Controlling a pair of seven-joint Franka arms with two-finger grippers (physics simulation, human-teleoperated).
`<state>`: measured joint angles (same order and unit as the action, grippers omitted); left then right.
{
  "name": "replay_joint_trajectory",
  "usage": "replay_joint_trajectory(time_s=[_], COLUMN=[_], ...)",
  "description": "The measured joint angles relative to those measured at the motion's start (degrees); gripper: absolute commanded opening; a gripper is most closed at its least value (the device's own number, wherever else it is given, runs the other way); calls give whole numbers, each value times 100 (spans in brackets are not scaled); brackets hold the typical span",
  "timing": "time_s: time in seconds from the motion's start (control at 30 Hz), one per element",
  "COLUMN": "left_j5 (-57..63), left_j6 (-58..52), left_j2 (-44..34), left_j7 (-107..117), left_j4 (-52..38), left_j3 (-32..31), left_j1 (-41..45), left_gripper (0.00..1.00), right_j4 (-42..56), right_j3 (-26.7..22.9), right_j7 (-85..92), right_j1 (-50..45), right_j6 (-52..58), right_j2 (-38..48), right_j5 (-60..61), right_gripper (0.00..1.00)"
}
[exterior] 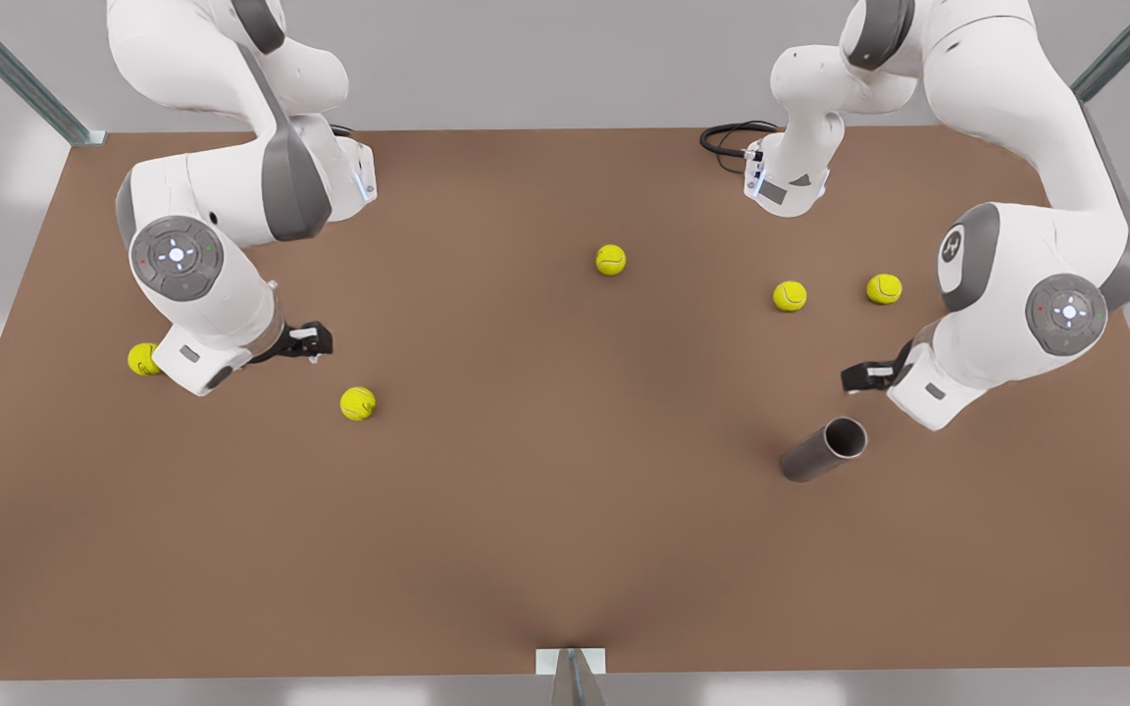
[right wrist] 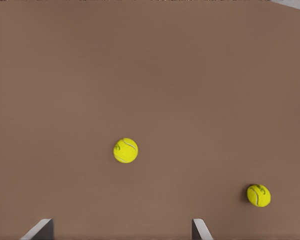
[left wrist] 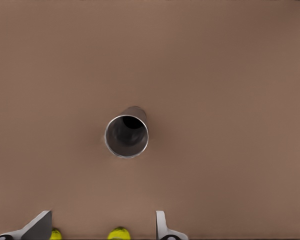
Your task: Put the tennis tube upright
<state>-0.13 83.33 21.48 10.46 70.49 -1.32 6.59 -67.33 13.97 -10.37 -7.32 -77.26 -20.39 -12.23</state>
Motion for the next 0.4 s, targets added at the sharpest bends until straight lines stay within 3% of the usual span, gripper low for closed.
replay_joint_trajectory(time_s=[0.2,0.4], left_j5=[98,126], left_j6=[-89,-89], left_j2=[-170,-161], left_j7=[-203,-202], left_j4=[34,44], left_j3=[0,-18], left_j1=[5,9], left_gripper=[100,100], right_j4=[62,70], right_j3=[-8,-43], right_j7=[91,-352], right_j1=[19,582], right_j6=[-26,-26], right_j2=[-27,-18], right_j5=[-51,836], right_gripper=[100,100])
